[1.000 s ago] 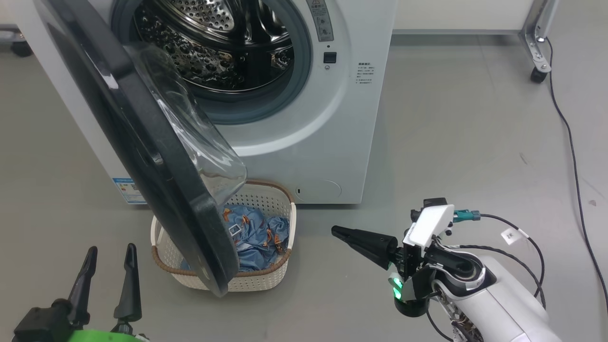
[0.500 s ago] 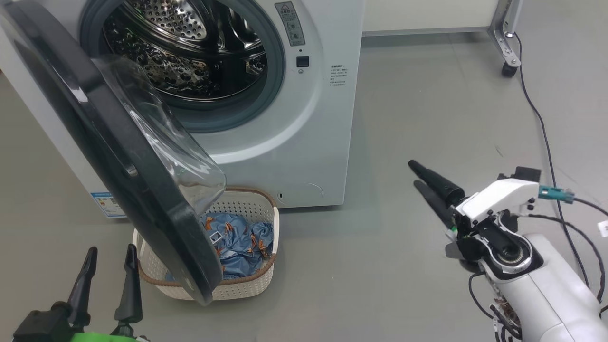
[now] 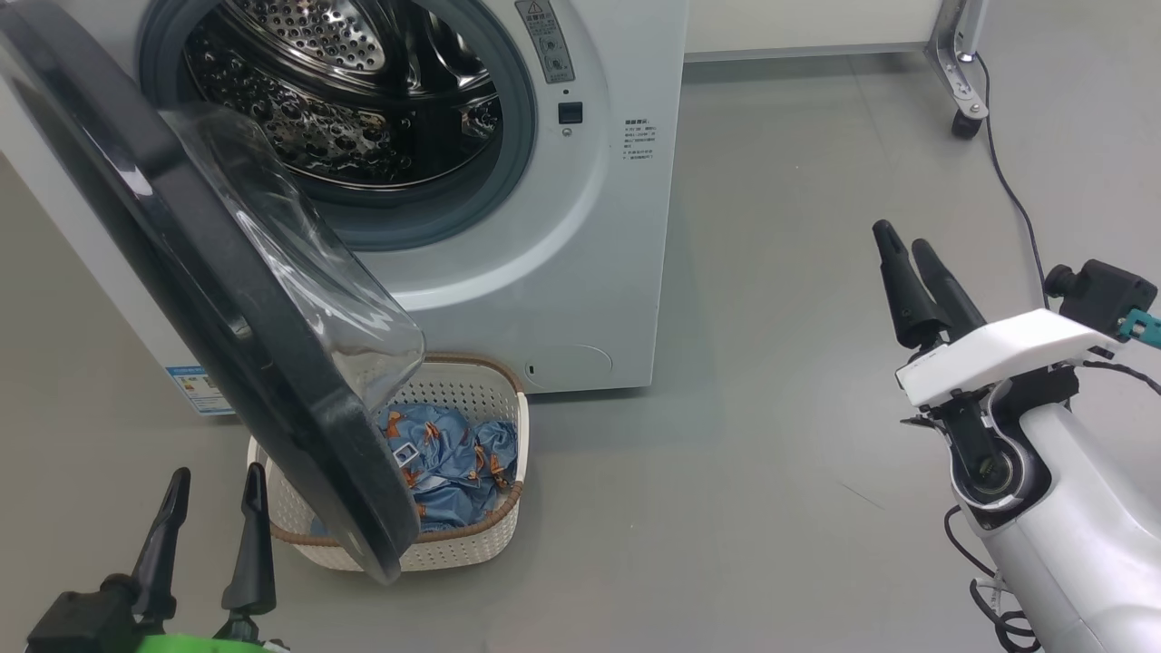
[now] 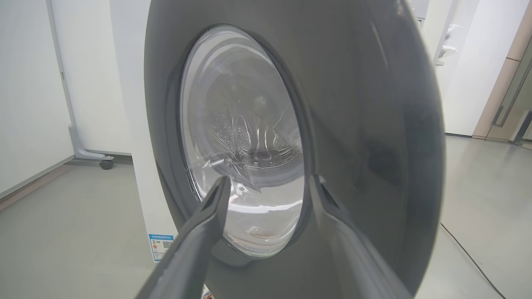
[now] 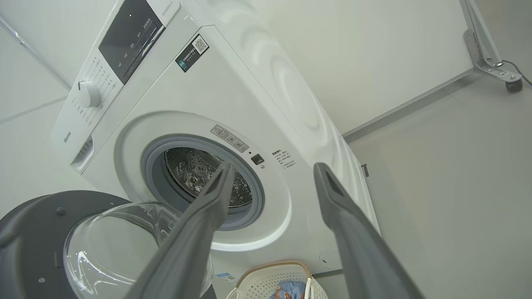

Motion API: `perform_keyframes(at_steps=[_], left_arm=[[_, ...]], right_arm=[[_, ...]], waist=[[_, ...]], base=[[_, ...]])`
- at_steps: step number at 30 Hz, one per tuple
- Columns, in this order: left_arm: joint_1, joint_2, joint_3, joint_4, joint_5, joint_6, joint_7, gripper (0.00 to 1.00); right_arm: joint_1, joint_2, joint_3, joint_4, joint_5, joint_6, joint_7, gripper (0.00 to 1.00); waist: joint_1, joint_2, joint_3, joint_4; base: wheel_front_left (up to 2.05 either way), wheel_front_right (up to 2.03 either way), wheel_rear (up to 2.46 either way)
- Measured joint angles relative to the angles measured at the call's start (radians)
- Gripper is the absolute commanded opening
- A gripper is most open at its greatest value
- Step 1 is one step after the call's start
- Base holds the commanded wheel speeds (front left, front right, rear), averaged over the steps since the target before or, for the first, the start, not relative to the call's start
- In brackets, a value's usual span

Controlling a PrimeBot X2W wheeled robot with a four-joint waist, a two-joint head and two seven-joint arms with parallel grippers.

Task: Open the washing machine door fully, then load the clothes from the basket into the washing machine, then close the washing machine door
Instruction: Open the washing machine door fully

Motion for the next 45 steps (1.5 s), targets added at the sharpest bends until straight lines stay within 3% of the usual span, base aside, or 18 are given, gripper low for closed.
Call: perform_keyframes(at_steps=[5, 8, 16, 21, 27, 34, 45], left_arm=[[0.001, 0.000, 0.002, 0.000, 0.000, 0.000, 0.000, 1.00], [0.002, -0.001, 0.005, 0.000, 0.000, 0.000, 0.000, 1.00], [0.023, -0.003, 0.023, -0.002, 0.000, 0.000, 0.000, 1.00], [0.026, -0.003, 0.024, -0.003, 0.005, 0.000, 0.000, 1.00], [0.027, -0.004, 0.034, -0.004, 0.011, 0.000, 0.000, 1.00], [0.032, -0.010, 0.045, -0.004, 0.016, 0.000, 0.000, 1.00], [0.053, -0.021, 0.060, 0.001, 0.036, 0.000, 0.000, 1.00]], right_arm=[[0.005, -0.033, 0.022, 0.007, -0.132, 0.000, -0.117, 1.00], [0.025, -0.057, 0.038, 0.008, -0.211, -0.003, -0.116, 1.00], [0.123, -0.073, 0.024, 0.000, -0.362, -0.090, -0.103, 1.00], [0.167, -0.065, -0.055, -0.082, -0.448, -0.123, -0.100, 1.00], [0.248, -0.065, -0.054, -0.153, -0.595, -0.161, -0.100, 1.00], [0.345, -0.014, -0.069, -0.212, -0.683, -0.213, -0.100, 1.00], [0.467, 0.013, -0.126, -0.256, -0.779, -0.230, -0.100, 1.00]], waist=[[0.0000, 0.0000, -0.001, -0.002], [0.0000, 0.0000, -0.004, -0.004], [0.0000, 0.0000, -0.014, -0.019], [-0.0001, 0.0000, -0.017, -0.026], [0.0000, 0.0000, -0.021, -0.026], [0.0000, 0.0000, -0.023, -0.019], [0.0000, 0.0000, -0.024, -0.010]], base=[[0.00, 0.00, 0.00], [0.00, 0.00, 0.00], [0.00, 0.00, 0.00], [0.00, 0.00, 0.00], [0.00, 0.00, 0.00], [0.00, 0.00, 0.00], [0.00, 0.00, 0.00]])
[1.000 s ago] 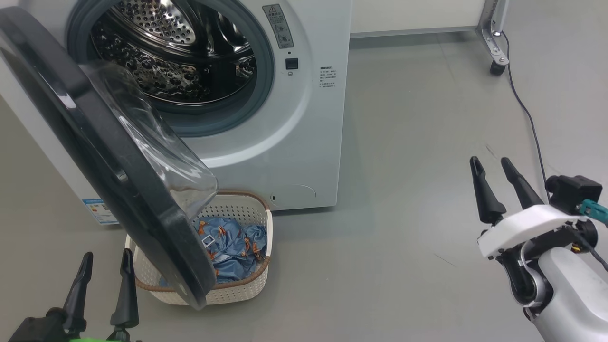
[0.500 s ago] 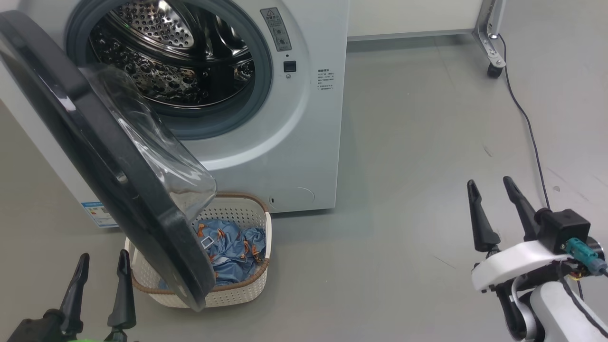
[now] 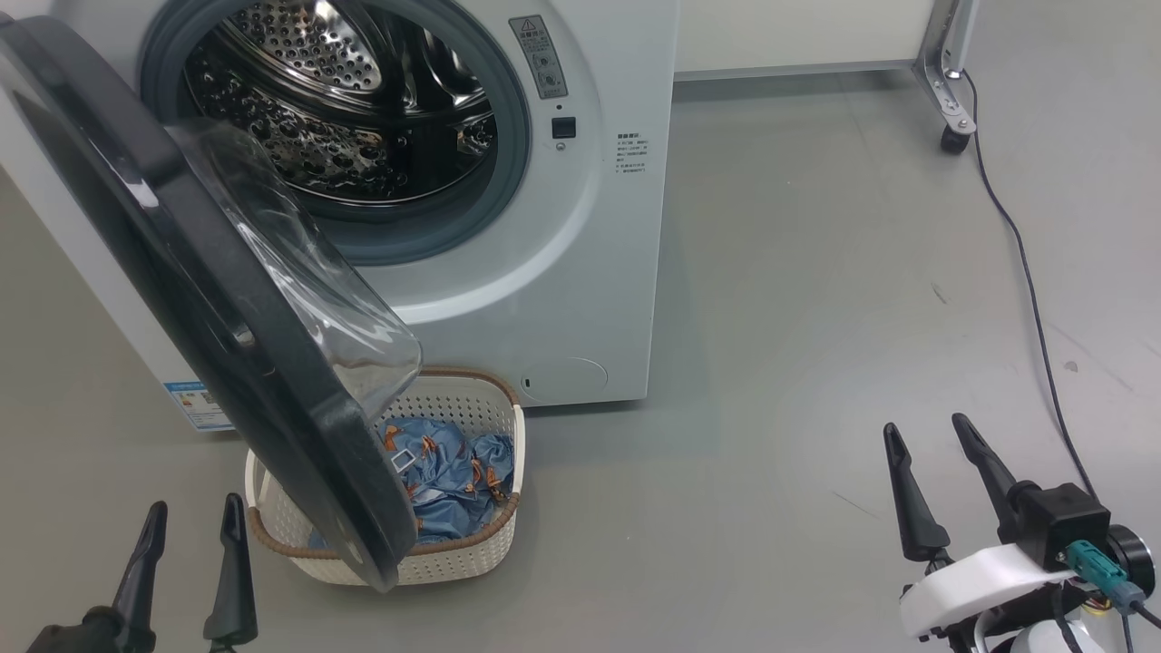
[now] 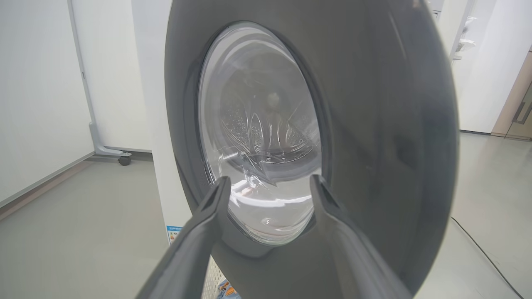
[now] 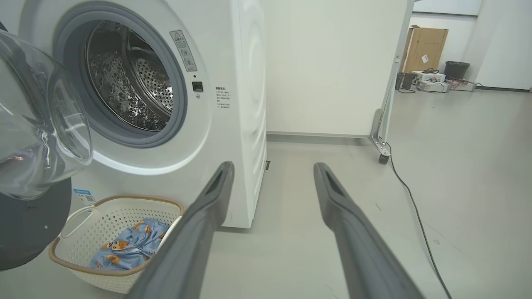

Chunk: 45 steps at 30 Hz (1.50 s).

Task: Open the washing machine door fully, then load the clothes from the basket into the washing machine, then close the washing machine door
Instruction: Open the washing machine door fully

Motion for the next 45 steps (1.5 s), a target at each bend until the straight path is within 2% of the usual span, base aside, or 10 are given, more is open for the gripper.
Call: perform_keyframes(at_steps=[32, 45], left_arm=[[0.022, -0.005, 0.002, 0.096, 0.054, 0.000, 0.000, 1.00], [0.021, -0.006, 0.005, 0.101, 0.062, 0.000, 0.000, 1.00]], right_arm=[[0.091, 0.075, -0.065, -0.039, -0.093, -0.008, 0.000, 1.00], [0.092, 0.093, -0.077, -0.035, -0.104, 0.002, 0.000, 1.00]], waist=[[0.0000, 0.0000, -0.002, 0.005], [0.0000, 0.0000, -0.004, 0.008]], base=[[0.00, 0.00, 0.00], [0.00, 0.00, 0.00]])
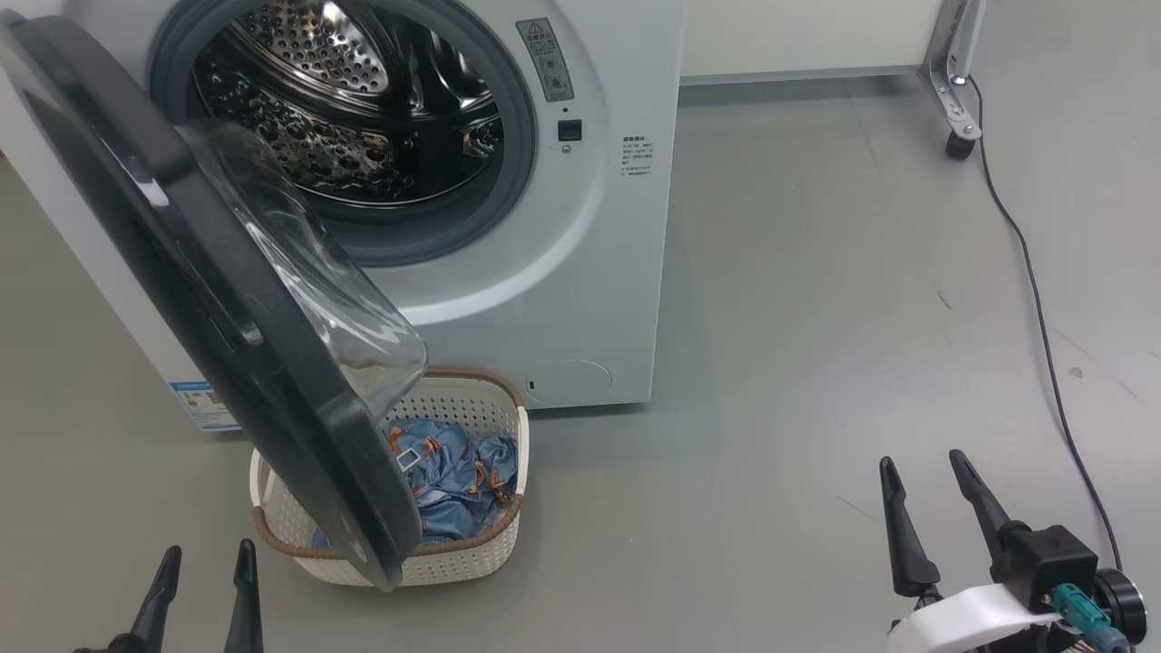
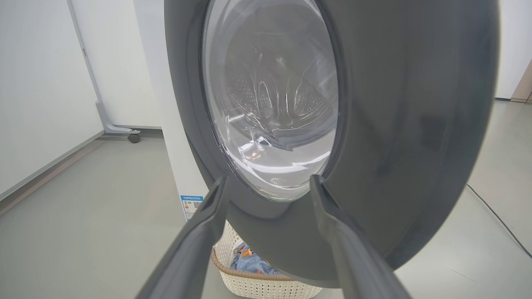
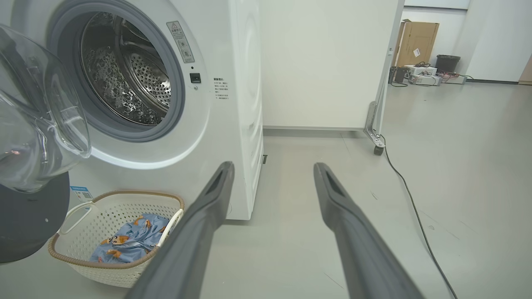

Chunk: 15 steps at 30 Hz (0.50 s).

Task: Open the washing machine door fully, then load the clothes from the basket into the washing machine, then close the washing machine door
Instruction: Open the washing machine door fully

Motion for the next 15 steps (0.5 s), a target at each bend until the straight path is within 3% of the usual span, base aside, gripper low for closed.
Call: perform_keyframes(at_steps=[4, 5, 6, 15], left_arm=[[0.000, -0.003, 0.000, 0.000, 0.000, 0.000, 0.000, 0.96], [0.000, -0.005, 0.000, 0.000, 0.000, 0.000, 0.000, 0.43], [0.000, -0.006, 0.000, 0.001, 0.000, 0.000, 0.000, 0.03], [-0.010, -0.008, 0.030, -0.059, 0.000, 0.000, 0.000, 0.00]], right_arm=[[0.001, 0.003, -0.007, 0.001, -0.007, 0.003, 0.000, 1.00], [0.002, 0.004, -0.009, 0.002, -0.007, 0.003, 0.000, 1.00], [0.004, 0.005, -0.010, 0.002, -0.008, 0.003, 0.000, 1.00], [0.015, 0.018, -0.018, 0.005, -0.009, 0.019, 0.000, 1.00]], waist=[[0.0000, 0.0000, -0.002, 0.000], [0.0000, 0.0000, -0.002, 0.000], [0.0000, 0.0000, -0.002, 0.000], [0.0000, 0.0000, -0.005, 0.000]], base=[[0.00, 0.00, 0.00], [0.00, 0.00, 0.00], [0.00, 0.00, 0.00], [0.00, 0.00, 0.00]])
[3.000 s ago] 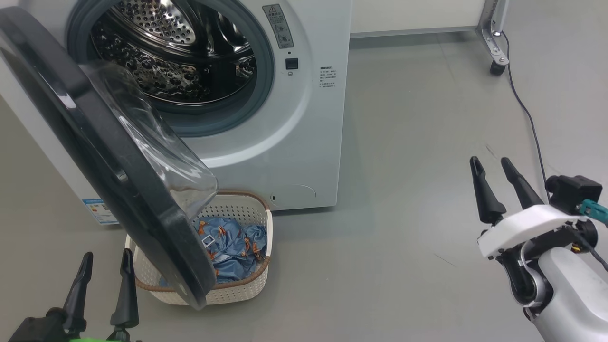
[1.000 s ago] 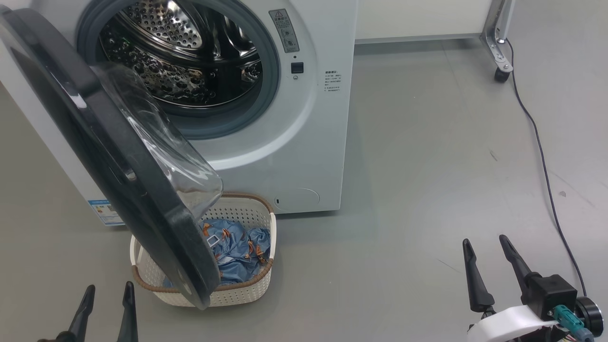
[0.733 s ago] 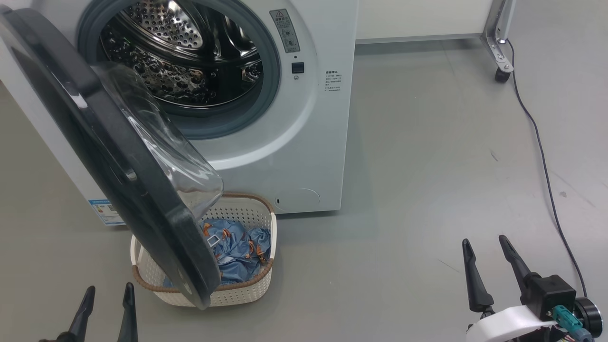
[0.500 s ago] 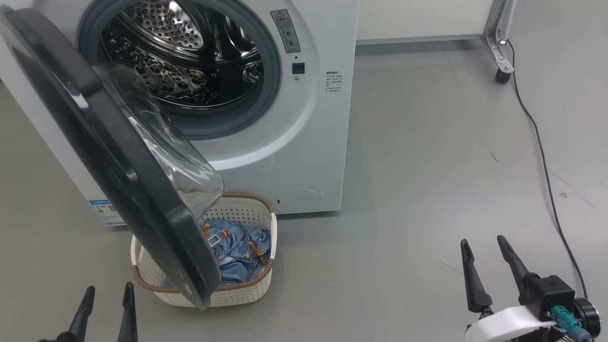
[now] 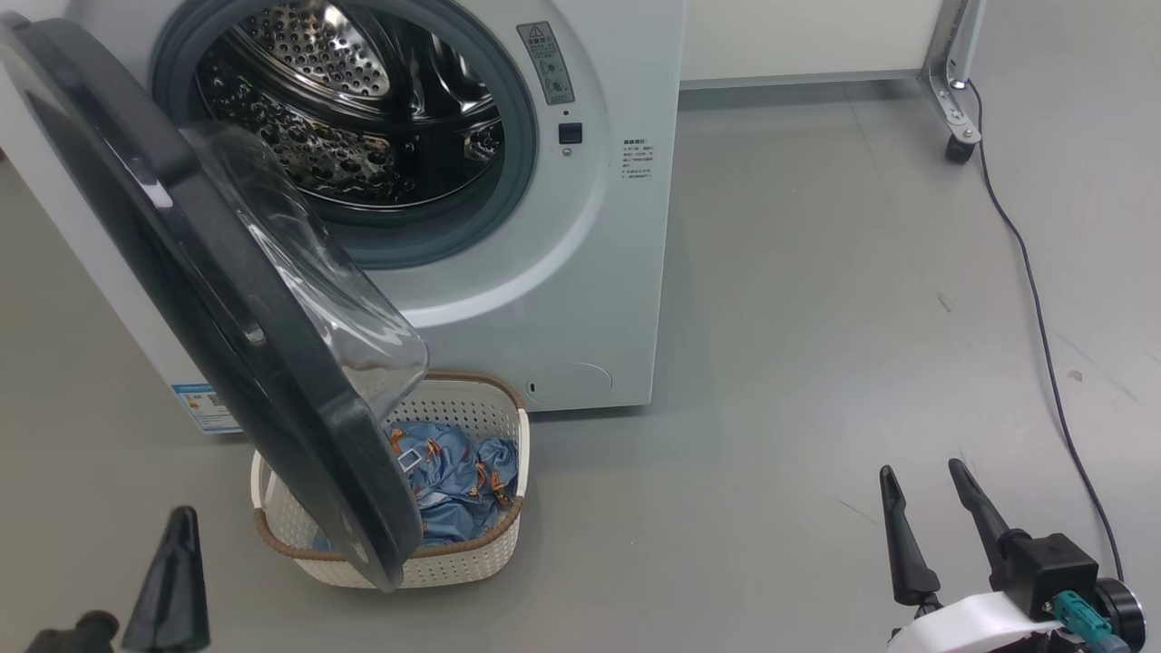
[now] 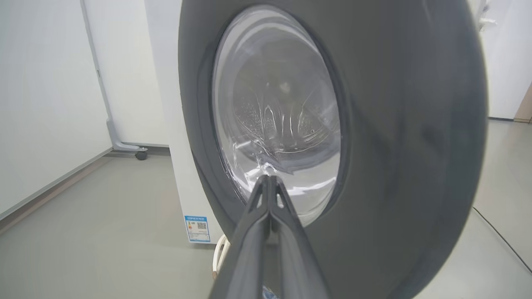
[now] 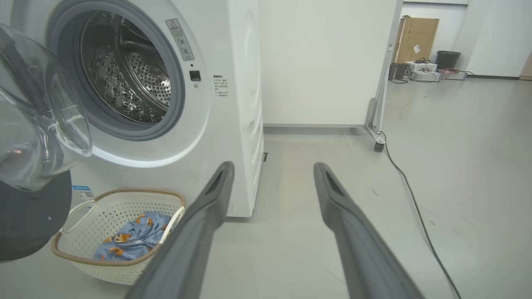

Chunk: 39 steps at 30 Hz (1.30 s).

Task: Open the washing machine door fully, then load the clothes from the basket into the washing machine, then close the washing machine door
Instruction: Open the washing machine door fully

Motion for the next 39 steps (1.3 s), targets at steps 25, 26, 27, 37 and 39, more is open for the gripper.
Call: perform_keyframes(at_steps=[25, 26, 27, 37, 39], left_arm=[[-0.221, 0.053, -0.312, -0.474, 0.025, 0.000, -0.002, 0.00], [-0.219, 0.053, -0.337, -0.473, 0.024, 0.000, -0.002, 0.00], [-0.219, 0.053, -0.337, -0.473, 0.024, 0.000, -0.002, 0.00], [-0.184, 0.058, -0.546, -0.406, 0.007, 0.000, -0.002, 0.00], [-0.168, 0.062, -0.582, -0.374, -0.011, 0.000, -0.002, 0.00]], right_arm=[[0.020, 0.032, -0.042, 0.040, 0.001, 0.046, 0.000, 1.00], [0.020, 0.034, -0.044, 0.040, 0.001, 0.050, 0.000, 1.00], [0.020, 0.034, -0.044, 0.040, 0.001, 0.050, 0.000, 1.00], [0.020, 0.041, -0.061, 0.052, 0.001, 0.060, 0.000, 1.00], [0.020, 0.041, -0.067, 0.052, 0.001, 0.060, 0.000, 1.00]], waist=[[0.0000, 0.0000, -0.008, 0.002], [0.0000, 0.0000, -0.008, 0.001], [0.0000, 0.0000, -0.008, 0.001], [0.0000, 0.0000, -0.003, -0.007], [0.0000, 0.0000, -0.002, -0.008]], base=[[0.00, 0.00, 0.00], [0.00, 0.00, 0.00], [0.00, 0.00, 0.00], [0.00, 0.00, 0.00], [0.00, 0.00, 0.00]])
